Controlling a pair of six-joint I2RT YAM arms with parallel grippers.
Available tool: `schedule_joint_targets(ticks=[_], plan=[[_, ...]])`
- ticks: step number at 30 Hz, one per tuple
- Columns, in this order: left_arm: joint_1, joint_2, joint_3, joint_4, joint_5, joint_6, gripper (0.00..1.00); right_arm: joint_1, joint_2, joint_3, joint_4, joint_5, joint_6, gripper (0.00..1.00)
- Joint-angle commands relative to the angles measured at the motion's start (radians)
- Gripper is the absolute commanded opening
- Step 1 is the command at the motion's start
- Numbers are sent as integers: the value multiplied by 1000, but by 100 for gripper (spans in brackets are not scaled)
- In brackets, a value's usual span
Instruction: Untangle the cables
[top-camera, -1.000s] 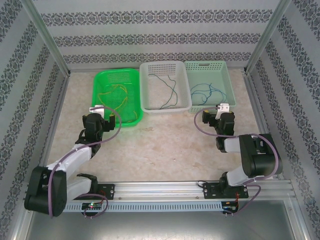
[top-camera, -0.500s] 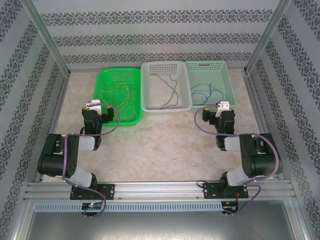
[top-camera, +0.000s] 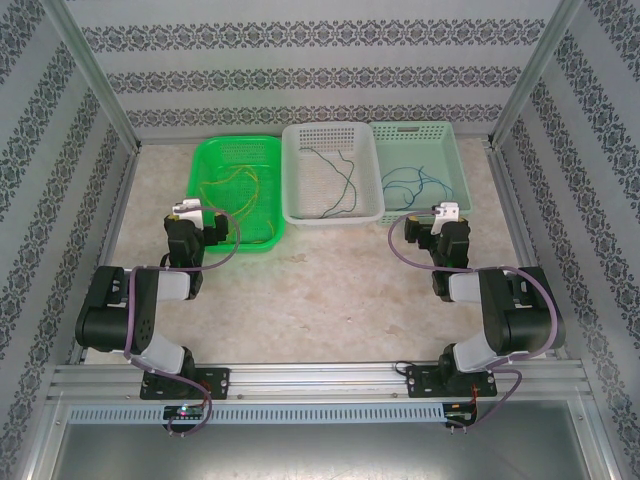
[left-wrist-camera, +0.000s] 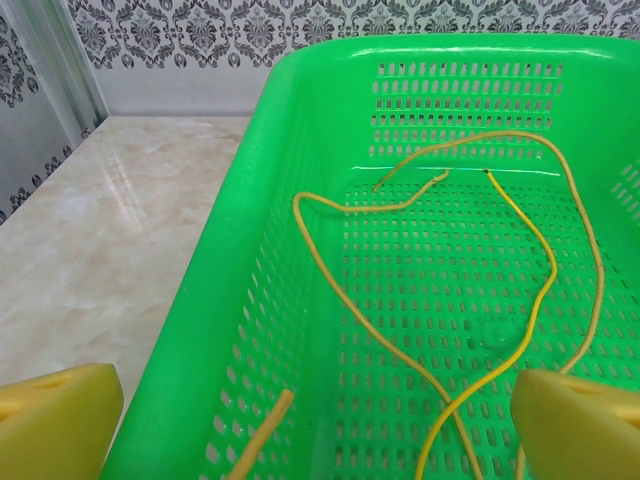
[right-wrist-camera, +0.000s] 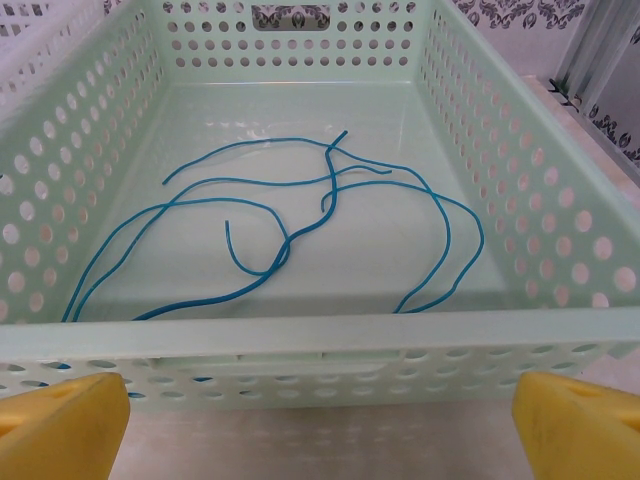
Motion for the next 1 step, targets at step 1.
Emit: schedule_joint_targets(ticks=[1], plan=[[5, 24, -8, -68, 43, 3, 100, 0, -5, 18, 4, -1, -8, 98]])
